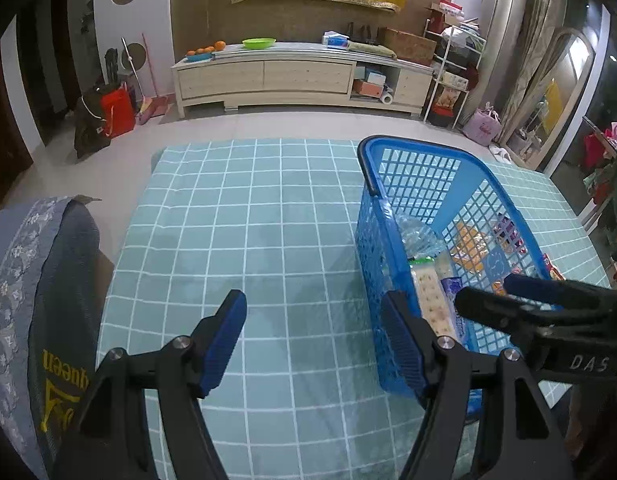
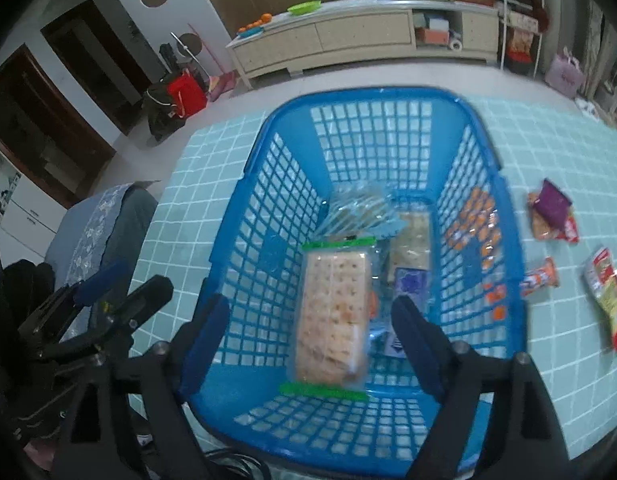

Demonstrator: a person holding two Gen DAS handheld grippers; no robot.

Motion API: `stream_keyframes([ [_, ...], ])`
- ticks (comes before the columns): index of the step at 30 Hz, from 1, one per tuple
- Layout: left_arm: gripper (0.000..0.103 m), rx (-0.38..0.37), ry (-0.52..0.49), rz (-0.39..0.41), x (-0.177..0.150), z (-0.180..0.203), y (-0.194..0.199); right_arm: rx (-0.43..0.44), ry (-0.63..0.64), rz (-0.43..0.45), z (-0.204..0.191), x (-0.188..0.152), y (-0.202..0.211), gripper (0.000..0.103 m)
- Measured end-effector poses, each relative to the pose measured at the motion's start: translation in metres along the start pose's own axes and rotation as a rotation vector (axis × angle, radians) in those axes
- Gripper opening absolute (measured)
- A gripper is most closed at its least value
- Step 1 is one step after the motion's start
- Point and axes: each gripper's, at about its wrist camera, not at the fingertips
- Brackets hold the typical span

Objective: Organize snacks
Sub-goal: 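Lower the cracker pack into the basket and open the right tool, then move both open tools back over the remaining snacks on the table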

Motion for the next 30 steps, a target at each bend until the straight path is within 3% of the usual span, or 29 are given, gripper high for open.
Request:
stream_keyframes([
  [9,0.068,-0.032,-0.012,0.02,-0.01,0.032,0.031,-0.038,0.024,0.029,0.016,-0.015,0.045,0.086],
  [20,0.068,-0.05,-0.082,0.046,-0.018,0.098,0.064,-0.041,-0.004,0.086,0.056,-0.037,0.096,0.086],
  [26,0.078,-0.075,-0.135,0.065,-0.021,0.137,0.075,-0.055,-0.018,0.133,0.083,-0.046,0.125,0.086],
  [30,0.079,-0.094,-0.175,0.076,-0.022,0.165,0.078,-0.091,-0.018,0.163,0.108,-0.052,0.143,0.086],
])
Point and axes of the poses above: each gripper's, at about its wrist camera, not at the fingertips, and y roughly against the way its jaws point, z to its right, x to its top, and after that the axes turned 4 degrees about y, right-handed
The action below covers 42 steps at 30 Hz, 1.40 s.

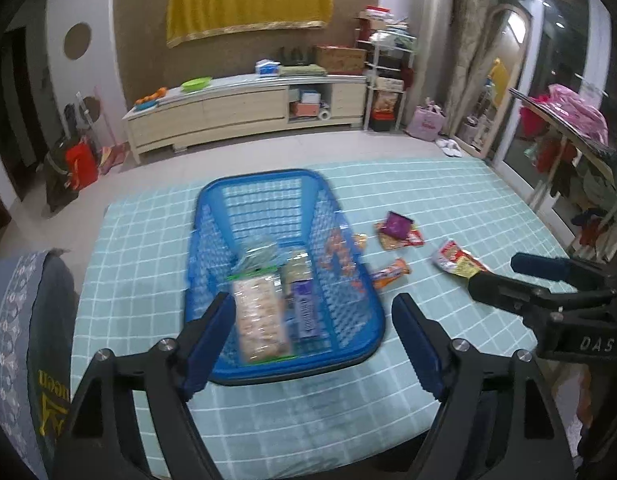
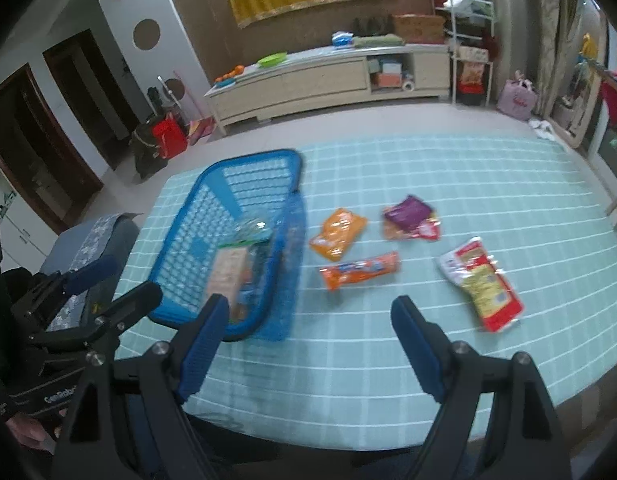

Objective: Organize snacks
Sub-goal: 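Move both open tools back over the remaining snacks on the table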

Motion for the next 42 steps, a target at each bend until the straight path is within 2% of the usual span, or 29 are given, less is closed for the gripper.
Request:
stream_keyframes([
  [4,0.079,-0.013,-0.048,-0.008,0.004,0.03,-0.009,-0.062,0.015,0.046,0.026,-0.004,0.014,0.086],
  [10,0.079,-0.022,-0.103,-0.011,0.009,0.07,-0.033,-0.083,0.003,0.046,0.07,-0.009,0.014,0.086],
  [20,0.079,-0.006,-0.17,-0.076,0.012,0.113,-0.09,-0.106,-0.06,0.005,0.139,-0.018,-0.013,0.086],
  [27,0.079,0.011,-0.226,-0.147,0.003,0.135,-0.135,-0.125,-0.045,-0.009,0.164,-0.026,-0.036,0.086],
  [34,0.079,0.092,-0.224,-0.211,0.001,0.138,-0.187,-0.102,-0.031,-0.031,0.179,-0.035,-0.063,0.086],
  [36,0.081,0.159,-0.278,-0.182,0.0,0.144,-0.198,-0.1,-0.025,-0.023,0.183,-0.036,-0.068,0.086],
  [38,0.083,0.186,-0.32,-0.184,0.0,0.148,-0.21,-0.102,-0.021,-0.017,0.187,-0.037,-0.073,0.086],
  [42,0.083,0.162,-0.375,-0.197,0.002,0.155,-0.224,-0.077,-0.053,-0.034,0.196,-0.039,-0.087,0.086],
])
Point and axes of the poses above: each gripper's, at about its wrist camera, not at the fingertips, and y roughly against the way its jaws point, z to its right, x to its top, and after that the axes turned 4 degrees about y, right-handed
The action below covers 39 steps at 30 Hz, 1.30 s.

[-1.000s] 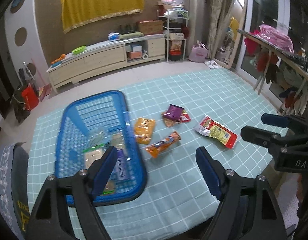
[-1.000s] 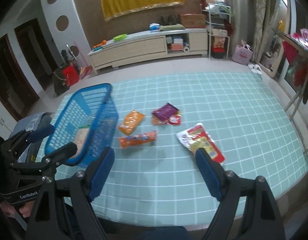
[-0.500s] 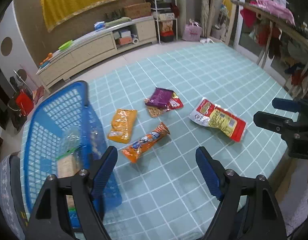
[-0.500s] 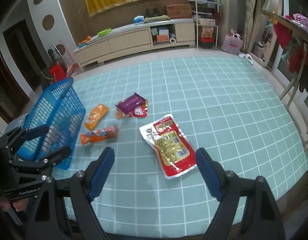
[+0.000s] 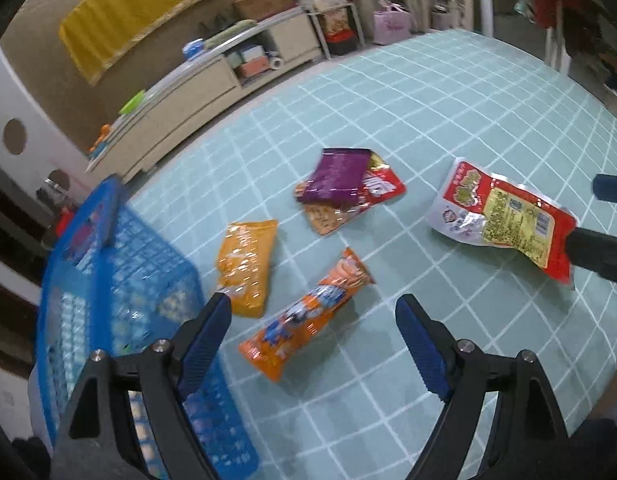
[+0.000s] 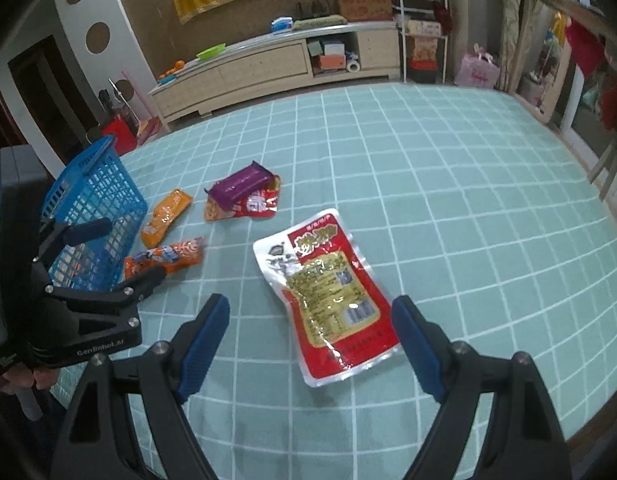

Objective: Organize snacks
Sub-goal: 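Move both open tools back over the remaining snacks on the table, then grasp the orange sausage stick with the left tool while the right tool grasps the red pouch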

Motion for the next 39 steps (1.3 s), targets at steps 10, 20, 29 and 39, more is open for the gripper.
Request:
stream_keyframes([
  [10,0.082,0.037,0.033,-0.101,0.001,-0.014,-0.054,0.027,-0.012,-0.015,0.008,-0.005,-0.013,0.086],
  [20,0.063,-0.137,0.161,-0.174,-0.002,-0.029,-0.066,0.033,-0.035,0.004,0.016,-0.008,-0.008,0.086],
  [29,0.02,-0.177,0.074,-0.171,-0.007,0.002,-0.058,0.024,-0.061,0.029,0.021,-0.01,0.0,0.086],
  [39,0.015,-0.265,0.162,-0.188,-0.02,0.0,-0.051,0.09,0.109,-0.049,0.009,0.003,-0.023,0.086],
])
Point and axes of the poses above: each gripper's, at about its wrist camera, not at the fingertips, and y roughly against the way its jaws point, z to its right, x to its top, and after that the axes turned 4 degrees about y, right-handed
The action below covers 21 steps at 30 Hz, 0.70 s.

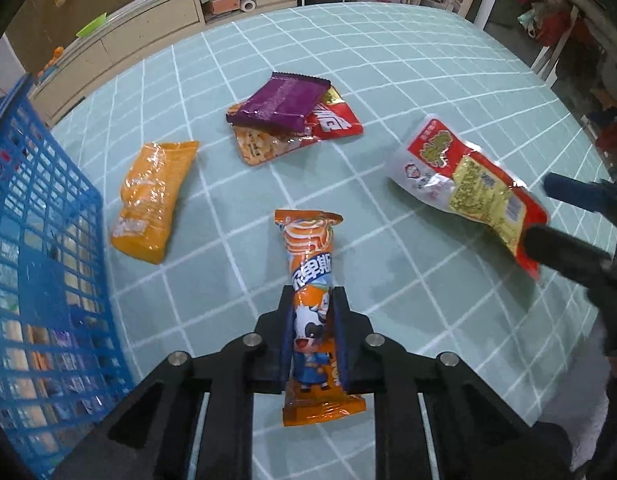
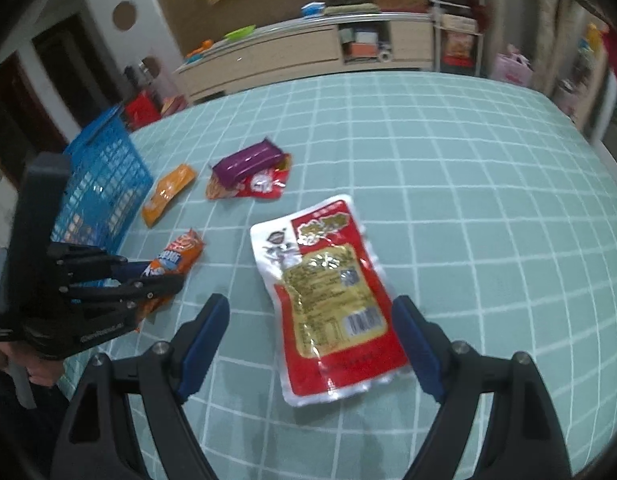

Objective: Organize snacks
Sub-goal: 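Grasp the orange sausage stick with the left tool while the right tool grasps the red pouch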

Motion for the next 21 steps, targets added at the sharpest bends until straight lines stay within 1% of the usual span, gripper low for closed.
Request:
stream_keyframes([
  [2,0.015,0.018,0.002,0.008,-0.004,0.001,0.002,0.012,0.036,-0.026,0.0,0.002,-0.01,0.086],
  [4,0.015,0.016,0.014,0.018,-0.008,0.002,0.005,0.011,0.061,-0.048,0.001,0.003,-0.018,0.086],
  [5,0.015,0.01,0.015,0.022,-0.01,0.003,0.007,0.004,0.086,-0.059,0.0,0.004,-0.022,0.086],
  [7,0.015,0.005,0.006,0.023,-0.01,0.013,0.013,-0.042,0.135,-0.086,-0.001,0.004,-0.031,0.086],
  [10,0.015,0.017,-0.024,0.032,-0.012,0.023,0.012,-0.052,0.171,-0.118,0.0,0.002,-0.04,0.086],
  [12,0.015,0.011,-0.03,0.039,-0.009,0.029,0.009,-0.046,0.192,-0.107,0.0,0.002,-0.04,0.086],
  [14,0.015,-0.005,-0.025,0.048,-0.012,0.033,0.014,-0.067,0.216,-0.105,0.001,0.003,-0.039,0.086],
  [16,0.015,-0.012,-0.027,0.056,-0.011,0.036,0.012,-0.065,0.23,-0.102,0.002,0.004,-0.037,0.086],
  [18,0.015,-0.014,-0.027,0.061,-0.008,0.041,0.01,-0.048,0.259,-0.116,0.001,0.004,-0.039,0.086],
  [20,0.015,-0.01,-0.021,0.061,-0.006,0.042,0.008,-0.068,0.289,-0.146,-0.001,0.003,-0.046,0.087],
  [21,0.015,-0.008,-0.018,0.06,0.0,0.043,0.001,-0.069,0.29,-0.14,0.0,0.003,-0.047,0.087],
])
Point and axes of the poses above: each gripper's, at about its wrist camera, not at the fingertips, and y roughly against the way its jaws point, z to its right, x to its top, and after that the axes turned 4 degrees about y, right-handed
